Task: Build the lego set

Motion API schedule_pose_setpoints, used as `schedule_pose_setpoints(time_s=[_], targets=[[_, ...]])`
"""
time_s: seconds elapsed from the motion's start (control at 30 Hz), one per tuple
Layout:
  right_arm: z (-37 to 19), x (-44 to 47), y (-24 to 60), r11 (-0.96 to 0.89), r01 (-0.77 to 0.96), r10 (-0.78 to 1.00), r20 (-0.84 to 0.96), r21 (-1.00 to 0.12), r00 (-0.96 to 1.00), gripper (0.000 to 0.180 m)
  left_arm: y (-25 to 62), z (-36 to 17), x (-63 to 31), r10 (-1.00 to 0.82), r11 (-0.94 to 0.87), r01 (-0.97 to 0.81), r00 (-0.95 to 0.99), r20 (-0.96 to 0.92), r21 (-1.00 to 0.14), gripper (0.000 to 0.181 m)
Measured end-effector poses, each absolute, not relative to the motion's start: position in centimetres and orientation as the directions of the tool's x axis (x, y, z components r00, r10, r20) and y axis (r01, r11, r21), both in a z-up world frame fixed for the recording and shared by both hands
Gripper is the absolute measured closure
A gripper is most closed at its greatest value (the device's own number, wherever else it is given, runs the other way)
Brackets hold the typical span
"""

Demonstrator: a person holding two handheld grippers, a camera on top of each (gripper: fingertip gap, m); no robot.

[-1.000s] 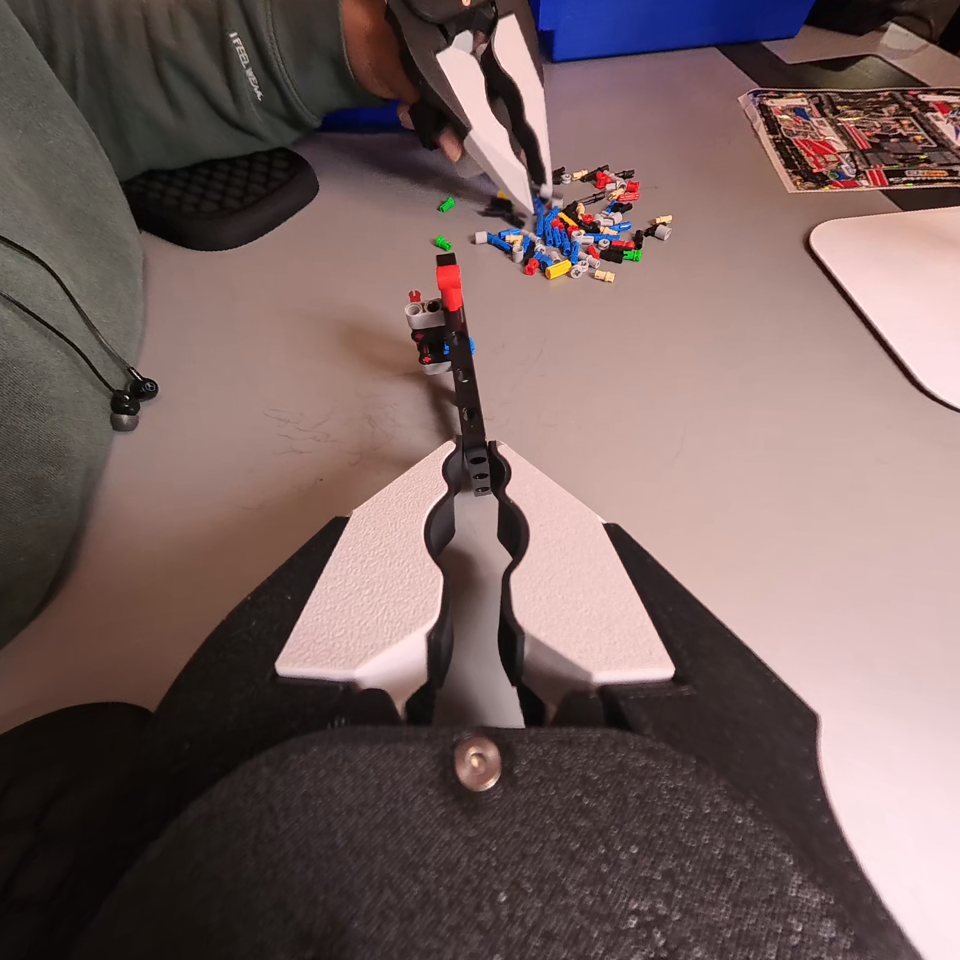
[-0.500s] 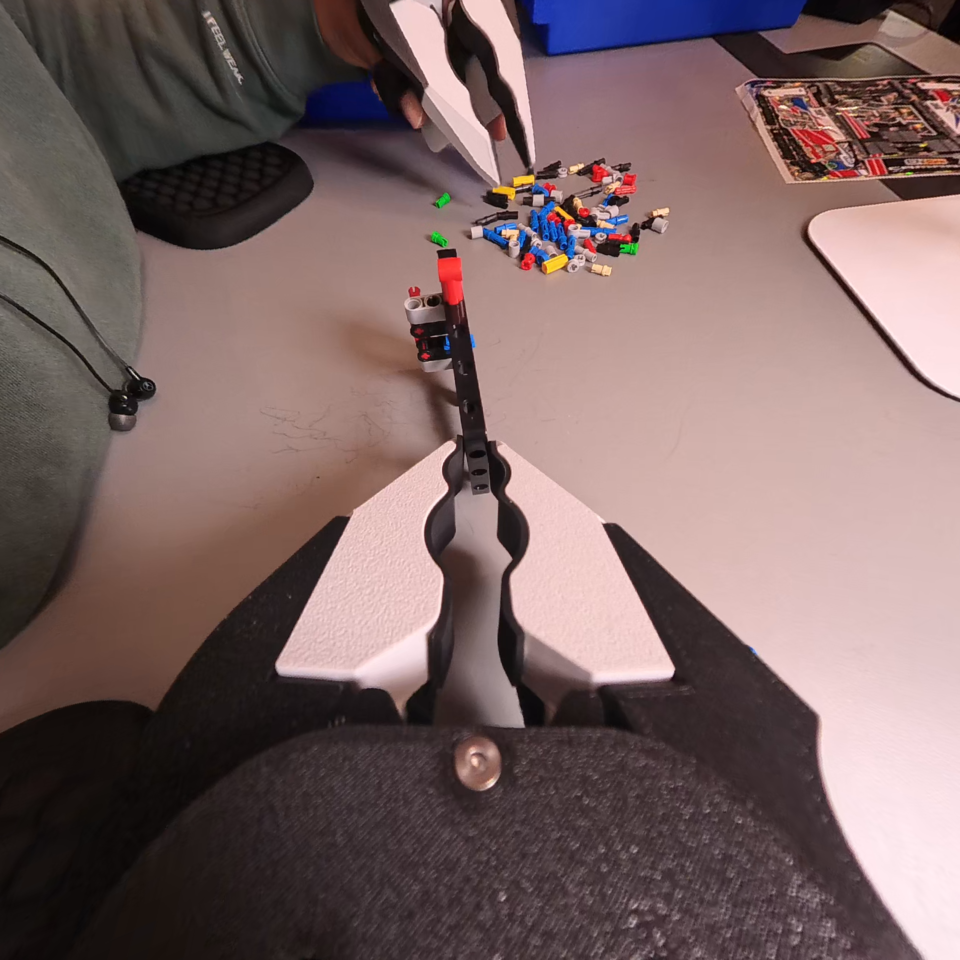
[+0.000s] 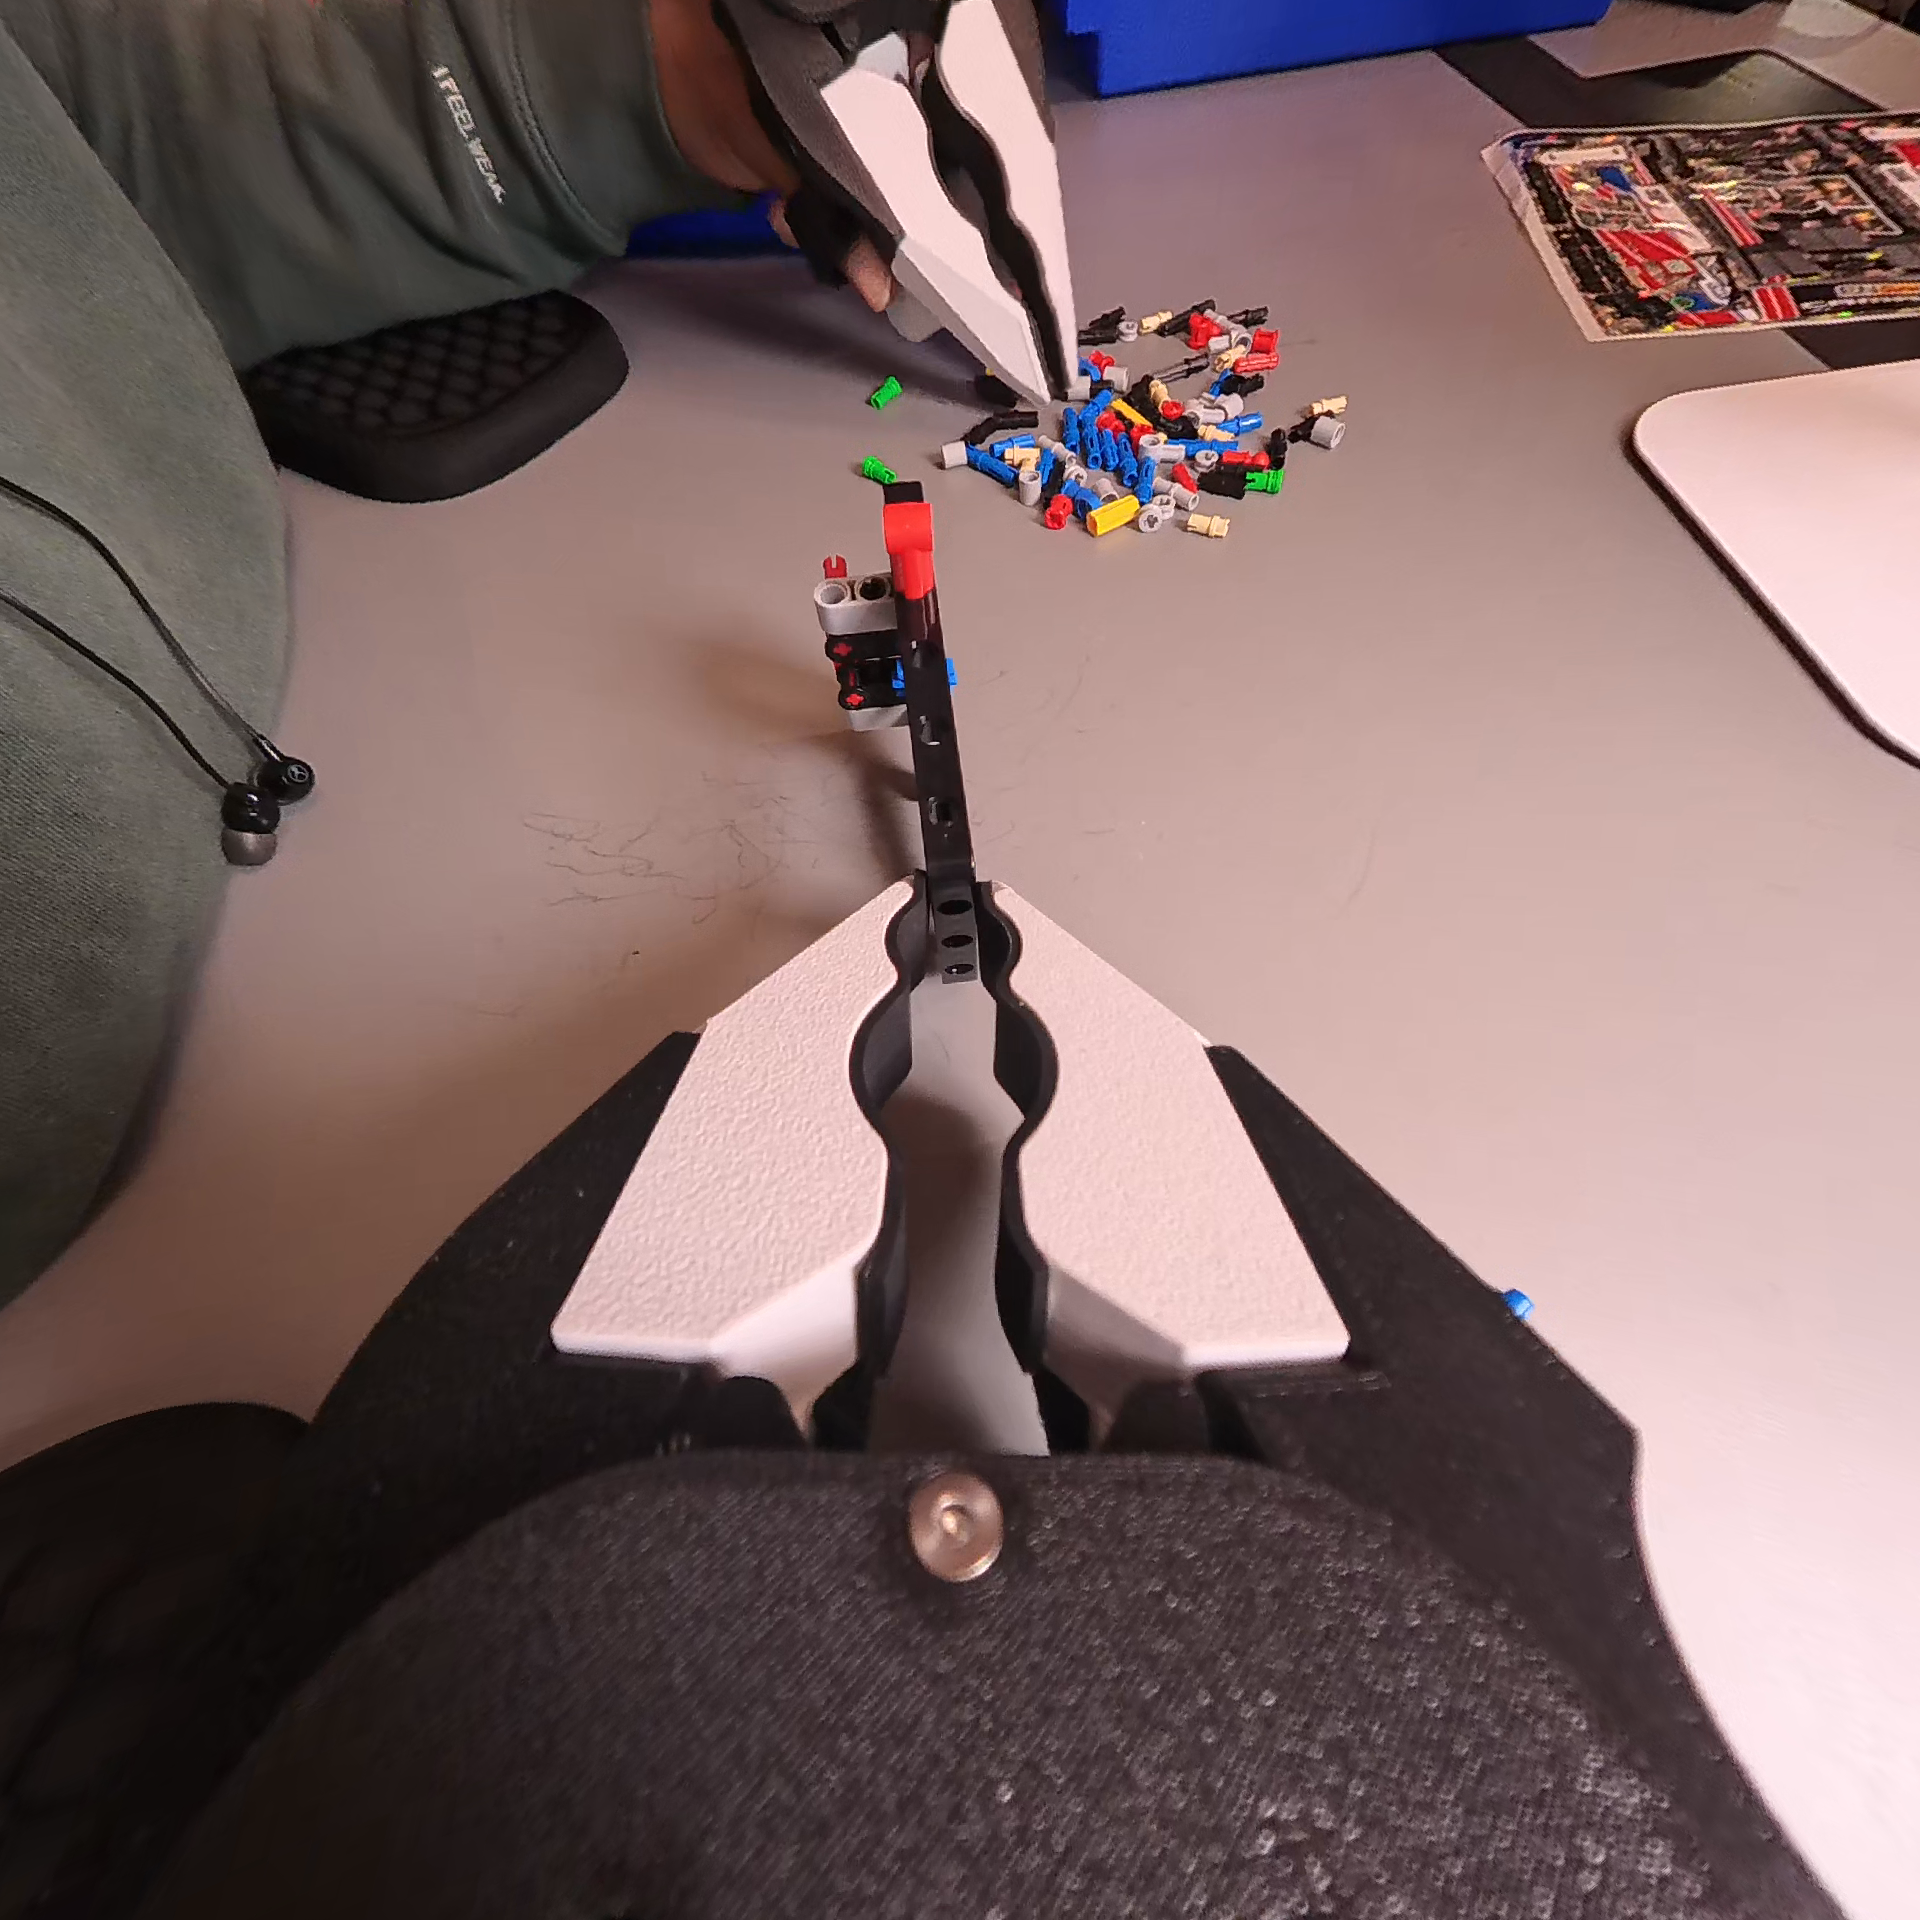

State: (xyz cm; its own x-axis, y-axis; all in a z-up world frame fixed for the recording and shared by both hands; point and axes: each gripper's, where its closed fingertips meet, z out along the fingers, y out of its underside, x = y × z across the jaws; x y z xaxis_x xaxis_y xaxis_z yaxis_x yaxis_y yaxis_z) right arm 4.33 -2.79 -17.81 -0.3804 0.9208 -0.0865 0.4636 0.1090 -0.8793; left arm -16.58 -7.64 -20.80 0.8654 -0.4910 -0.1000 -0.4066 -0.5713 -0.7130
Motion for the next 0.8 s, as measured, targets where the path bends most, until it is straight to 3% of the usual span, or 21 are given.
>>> schedule_pose_setpoints(time_s=[0.2, 0.43, 0.8], targets=[[-17.9, 4.3, -2.8, 0.107, 0.467, 0.921, -0.090, -0.878, -0.380, 0.173, -7.5, -21.5, -16.5, -0.506, -0.577, -0.439, 0.854, -0.120, -0.689, 0.168], [-18.1, 4.3, -2.8, 0.103, 0.472, 0.921, -0.095, -0.876, -0.377, 0.173, -7.9, -21.6, -16.1, -0.529, -0.581, -0.452, 0.842, -0.108, -0.677, 0.175], [-18.4, 4.3, -2.7, 0.105, 0.483, 0.922, -0.096, -0.869, -0.374, 0.173, -8.5, -19.8, -16.4, -0.515, -0.562, -0.397, 0.854, -0.068, -0.726, 0.169]])
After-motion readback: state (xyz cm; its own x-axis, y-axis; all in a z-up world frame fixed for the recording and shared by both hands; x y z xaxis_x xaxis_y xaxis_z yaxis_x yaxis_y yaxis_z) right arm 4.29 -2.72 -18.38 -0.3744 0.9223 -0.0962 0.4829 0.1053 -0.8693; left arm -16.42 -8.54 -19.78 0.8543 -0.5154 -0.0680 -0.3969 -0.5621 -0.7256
